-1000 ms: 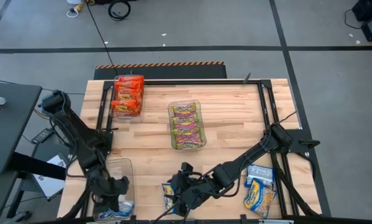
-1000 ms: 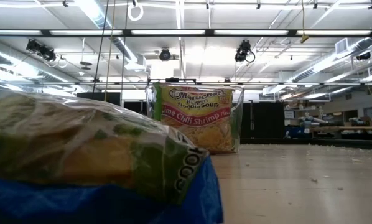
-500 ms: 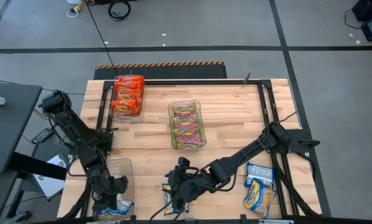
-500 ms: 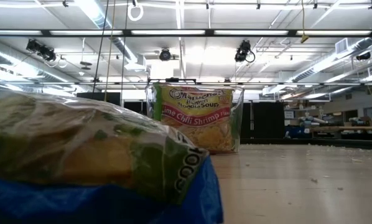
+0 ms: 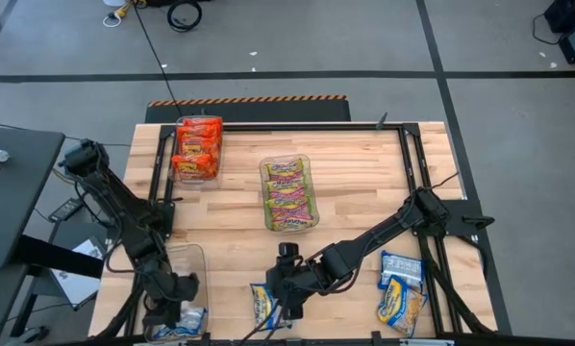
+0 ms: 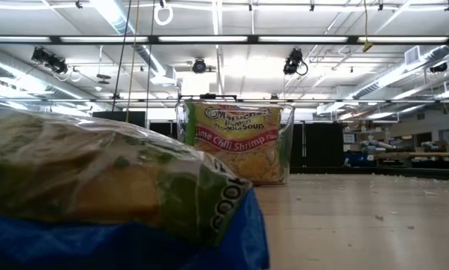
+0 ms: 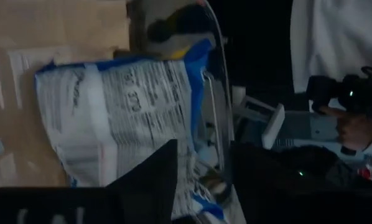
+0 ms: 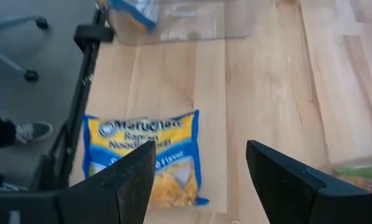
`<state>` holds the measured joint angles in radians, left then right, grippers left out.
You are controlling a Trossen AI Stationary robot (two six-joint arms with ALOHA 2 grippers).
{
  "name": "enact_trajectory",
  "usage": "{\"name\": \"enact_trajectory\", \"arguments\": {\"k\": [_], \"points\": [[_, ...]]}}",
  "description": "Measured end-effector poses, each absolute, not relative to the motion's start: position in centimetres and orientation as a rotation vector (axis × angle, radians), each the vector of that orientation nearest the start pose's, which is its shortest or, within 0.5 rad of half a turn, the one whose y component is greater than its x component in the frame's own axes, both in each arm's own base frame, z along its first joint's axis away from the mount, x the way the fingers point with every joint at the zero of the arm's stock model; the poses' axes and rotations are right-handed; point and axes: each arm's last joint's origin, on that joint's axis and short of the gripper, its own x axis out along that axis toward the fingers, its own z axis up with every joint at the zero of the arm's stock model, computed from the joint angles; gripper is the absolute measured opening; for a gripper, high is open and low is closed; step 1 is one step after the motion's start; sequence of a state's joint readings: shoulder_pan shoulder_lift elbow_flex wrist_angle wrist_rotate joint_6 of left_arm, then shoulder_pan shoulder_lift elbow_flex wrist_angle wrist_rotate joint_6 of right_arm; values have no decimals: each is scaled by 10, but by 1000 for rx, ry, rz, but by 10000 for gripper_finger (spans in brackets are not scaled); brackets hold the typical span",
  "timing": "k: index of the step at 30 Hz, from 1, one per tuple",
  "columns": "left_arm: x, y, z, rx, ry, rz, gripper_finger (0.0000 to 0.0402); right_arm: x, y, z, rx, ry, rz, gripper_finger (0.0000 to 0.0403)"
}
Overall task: Sort Maruchan noodles
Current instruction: Put the bottom left blue noodle pack into the bottom transparent bin
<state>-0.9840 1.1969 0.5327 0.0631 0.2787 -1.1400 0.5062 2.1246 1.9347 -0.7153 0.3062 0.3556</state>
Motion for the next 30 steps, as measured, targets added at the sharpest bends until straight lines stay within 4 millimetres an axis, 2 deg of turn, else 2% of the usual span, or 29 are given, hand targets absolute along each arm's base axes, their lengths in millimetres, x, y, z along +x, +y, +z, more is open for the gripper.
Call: {"name": "enact_trajectory", "arguments": {"k": [3, 6, 9, 12, 16, 19, 23, 27, 30], "points": [[125, -201, 202, -762, 1264, -754, 156, 413, 219, 264, -58, 870, 44, 256], [133, -204, 223, -837, 1285, -726, 153, 411, 218, 263, -68, 897, 37, 256], [147, -204, 247, -898, 1160, -587, 146, 405, 219, 263, -86, 926, 10, 254], [162, -197, 260, -978, 981, -359, 146, 394, 223, 266, -122, 970, 13, 252], [180, -182, 258, -1133, 833, -79, 155, 376, 228, 271, -197, 1045, 33, 252], [197, -179, 247, -1194, 797, 28, 161, 358, 229, 282, -248, 1087, 39, 251], [235, -189, 247, -1245, 777, 74, 162, 334, 234, 295, -309, 1133, 59, 250], [271, -205, 247, -1232, 793, 234, 162, 316, 238, 307, -311, 1134, 39, 250], [290, -213, 237, -1204, 845, 352, 163, 308, 241, 311, -313, 1143, 41, 250]]}}
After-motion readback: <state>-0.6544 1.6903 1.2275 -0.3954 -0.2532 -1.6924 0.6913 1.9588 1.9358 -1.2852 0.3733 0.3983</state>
